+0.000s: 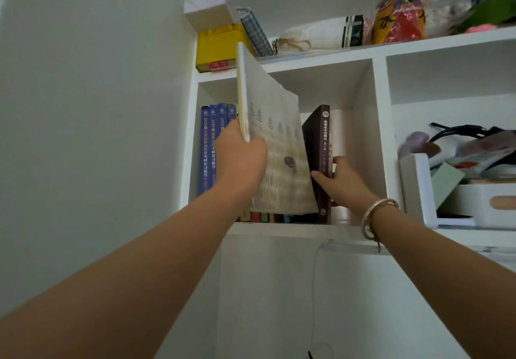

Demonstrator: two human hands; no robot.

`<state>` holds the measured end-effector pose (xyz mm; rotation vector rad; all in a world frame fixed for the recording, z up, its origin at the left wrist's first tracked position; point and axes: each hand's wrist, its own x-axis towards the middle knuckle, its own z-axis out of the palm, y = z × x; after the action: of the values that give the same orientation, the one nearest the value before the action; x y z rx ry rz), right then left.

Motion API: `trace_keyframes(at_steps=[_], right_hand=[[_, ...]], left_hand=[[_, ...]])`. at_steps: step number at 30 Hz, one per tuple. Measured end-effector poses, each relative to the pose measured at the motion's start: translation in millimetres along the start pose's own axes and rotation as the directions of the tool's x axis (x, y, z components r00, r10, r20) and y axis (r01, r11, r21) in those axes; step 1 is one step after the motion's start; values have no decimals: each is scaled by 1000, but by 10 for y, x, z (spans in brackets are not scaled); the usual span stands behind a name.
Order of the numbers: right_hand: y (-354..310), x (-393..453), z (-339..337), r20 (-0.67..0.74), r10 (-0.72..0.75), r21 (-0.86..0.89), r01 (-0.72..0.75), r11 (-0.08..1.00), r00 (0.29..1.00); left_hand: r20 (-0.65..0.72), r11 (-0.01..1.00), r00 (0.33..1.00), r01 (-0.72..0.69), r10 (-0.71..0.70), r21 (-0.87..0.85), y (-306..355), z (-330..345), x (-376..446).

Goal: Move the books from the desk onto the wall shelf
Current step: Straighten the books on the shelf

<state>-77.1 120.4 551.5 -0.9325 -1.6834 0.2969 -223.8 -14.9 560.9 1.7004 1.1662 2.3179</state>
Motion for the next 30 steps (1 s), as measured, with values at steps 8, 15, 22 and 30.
trace_keyframes(at_steps=[8,15,22,30], right_hand=[[197,85,24,-36,-96,22,97,995,995],[357,103,118,-124,-95,-190,70,979,988],[238,104,304,9,-160,83,159,984,987],[265,228,393,237,-288,319,206,925,928]], left_hand=[[-159,994,986,-35,52,107,-400,437,21],[-158,972,974,-131,163,196,-490,493,92],[-190,956,957,-171,219,240,-603,710,-14],[-61,849,943,-263,326,458,-1187,855,387]])
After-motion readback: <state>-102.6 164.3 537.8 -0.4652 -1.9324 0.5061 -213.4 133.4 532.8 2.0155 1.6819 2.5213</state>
